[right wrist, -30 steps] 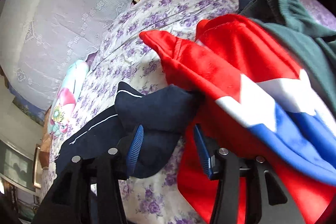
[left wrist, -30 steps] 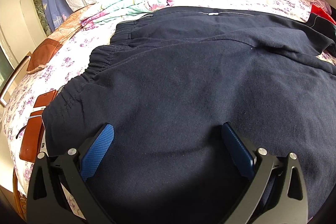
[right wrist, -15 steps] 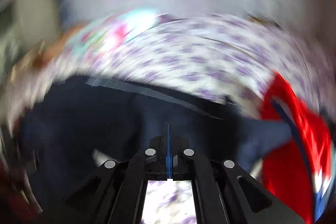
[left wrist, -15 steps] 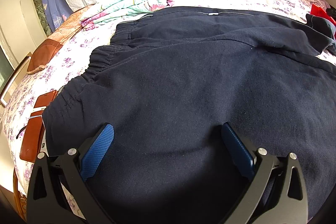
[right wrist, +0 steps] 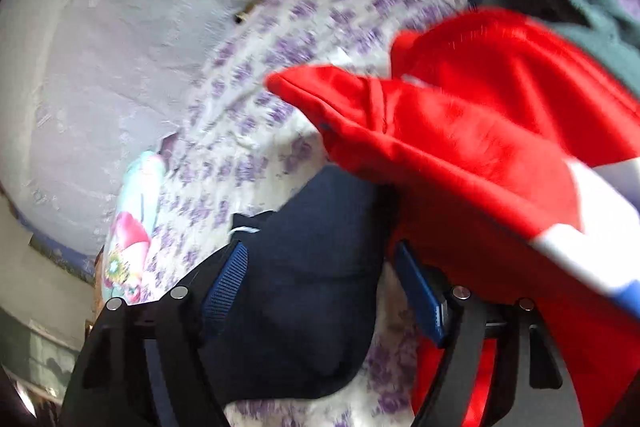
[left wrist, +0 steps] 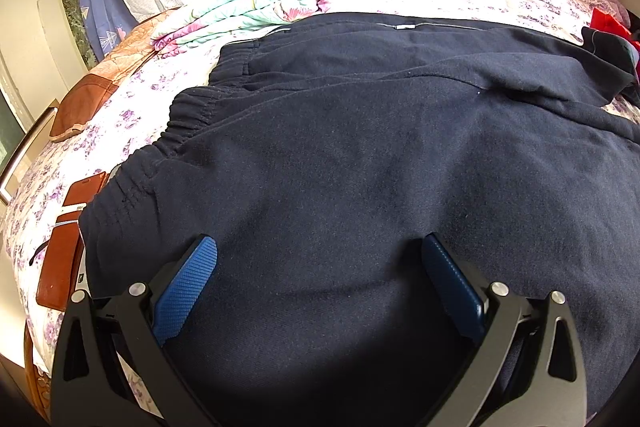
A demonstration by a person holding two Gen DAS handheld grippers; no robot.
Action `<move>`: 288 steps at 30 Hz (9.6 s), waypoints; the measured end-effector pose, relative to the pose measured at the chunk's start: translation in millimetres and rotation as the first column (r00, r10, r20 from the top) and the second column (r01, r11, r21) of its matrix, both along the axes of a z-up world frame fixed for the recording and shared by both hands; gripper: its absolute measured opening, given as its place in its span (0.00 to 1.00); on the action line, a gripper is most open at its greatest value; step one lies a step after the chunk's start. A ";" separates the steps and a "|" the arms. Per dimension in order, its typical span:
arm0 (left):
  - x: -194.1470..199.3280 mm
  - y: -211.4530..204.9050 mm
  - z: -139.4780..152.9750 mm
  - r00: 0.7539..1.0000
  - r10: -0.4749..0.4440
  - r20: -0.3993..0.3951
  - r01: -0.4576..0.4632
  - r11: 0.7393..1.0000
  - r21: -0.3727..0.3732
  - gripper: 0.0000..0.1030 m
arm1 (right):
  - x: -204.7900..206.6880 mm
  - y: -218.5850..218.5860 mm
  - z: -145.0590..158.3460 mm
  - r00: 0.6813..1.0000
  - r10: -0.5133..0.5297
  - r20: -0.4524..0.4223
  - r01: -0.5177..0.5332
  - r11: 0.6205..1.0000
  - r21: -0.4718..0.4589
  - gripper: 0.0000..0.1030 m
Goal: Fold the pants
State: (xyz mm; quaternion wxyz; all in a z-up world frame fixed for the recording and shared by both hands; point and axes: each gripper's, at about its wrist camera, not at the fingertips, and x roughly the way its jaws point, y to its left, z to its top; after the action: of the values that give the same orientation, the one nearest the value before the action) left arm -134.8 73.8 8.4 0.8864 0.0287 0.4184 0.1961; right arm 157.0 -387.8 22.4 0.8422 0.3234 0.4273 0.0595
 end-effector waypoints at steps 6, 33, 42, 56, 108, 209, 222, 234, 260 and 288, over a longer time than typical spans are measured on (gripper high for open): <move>0.2 0.1 0.0 1.000 -0.004 -0.002 0.004 1.000 0.001 0.96 | -1.8 98.3 21.2 0.953 0.290 0.086 -0.265 0.938 -0.224 0.25; -1.0 -0.8 0.1 1.000 -0.007 0.004 0.007 1.000 -0.008 0.96 | -40.3 255.5 28.1 0.408 0.902 -0.140 -0.673 0.194 -0.714 0.64; -0.8 -0.7 0.0 1.000 -0.007 0.003 0.007 1.000 -0.008 0.96 | -54.9 230.2 49.2 0.519 0.852 -0.065 -0.682 0.367 -0.632 0.03; -0.9 -1.4 -0.2 1.000 -0.008 0.004 0.008 1.000 -0.008 0.96 | -149.5 -66.4 58.0 0.994 -0.098 0.044 0.107 0.919 -0.379 0.05; 212.4 201.9 38.0 0.993 -0.045 -0.108 -0.020 0.845 -0.535 0.95 | 82.6 275.4 -0.8 0.409 0.885 -0.222 -0.836 0.266 -0.480 0.65; -16.1 171.3 34.0 0.970 0.178 -0.166 -0.223 0.374 -0.900 0.58 | -264.0 178.6 30.9 0.490 0.859 -0.150 -0.826 0.402 -0.395 0.05; -54.3 198.5 52.2 0.976 0.171 -0.131 -0.196 0.452 -0.870 0.17 | -291.5 185.6 46.0 0.419 0.899 -0.130 -0.870 0.357 -0.341 0.05; -85.0 201.4 75.0 0.948 0.299 -0.111 -0.281 0.616 -0.736 0.34 | -275.7 182.8 -5.1 0.444 0.874 -0.197 -0.894 0.415 -0.172 0.05; -12.6 -47.2 -0.4 0.896 -0.439 -0.065 0.402 0.866 -0.297 0.96 | -139.4 213.5 60.1 0.841 0.507 -0.189 -0.518 0.654 -0.552 0.66; -12.6 -46.4 -4.6 0.816 -0.578 0.031 0.565 0.783 -0.261 0.96 | -322.1 -48.0 47.0 0.951 -0.271 -0.147 0.205 0.912 -0.355 0.05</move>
State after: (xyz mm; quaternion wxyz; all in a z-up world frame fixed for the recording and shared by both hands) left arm -147.4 27.4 3.8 0.8891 0.0433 0.4342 -0.1382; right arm -165.1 -435.8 69.4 0.8403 0.2292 0.4681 -0.1492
